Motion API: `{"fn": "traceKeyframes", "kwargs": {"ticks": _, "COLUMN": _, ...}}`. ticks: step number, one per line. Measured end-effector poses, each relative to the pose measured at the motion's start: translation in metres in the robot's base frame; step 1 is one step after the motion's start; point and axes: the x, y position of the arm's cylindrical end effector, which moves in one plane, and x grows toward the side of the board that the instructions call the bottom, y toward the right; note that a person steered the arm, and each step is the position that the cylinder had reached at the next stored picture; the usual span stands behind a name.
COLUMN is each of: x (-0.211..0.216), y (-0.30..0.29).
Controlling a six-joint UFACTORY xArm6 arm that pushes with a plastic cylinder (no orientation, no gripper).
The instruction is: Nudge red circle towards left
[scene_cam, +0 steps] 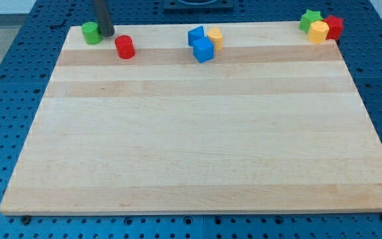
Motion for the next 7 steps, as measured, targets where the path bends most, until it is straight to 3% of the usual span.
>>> {"fn": "traceKeyframes", "kwargs": {"ticks": 3, "x": 0.018, "y": -0.025}}
{"fn": "traceKeyframes", "kwargs": {"ticks": 7, "x": 0.094, "y": 0.005}}
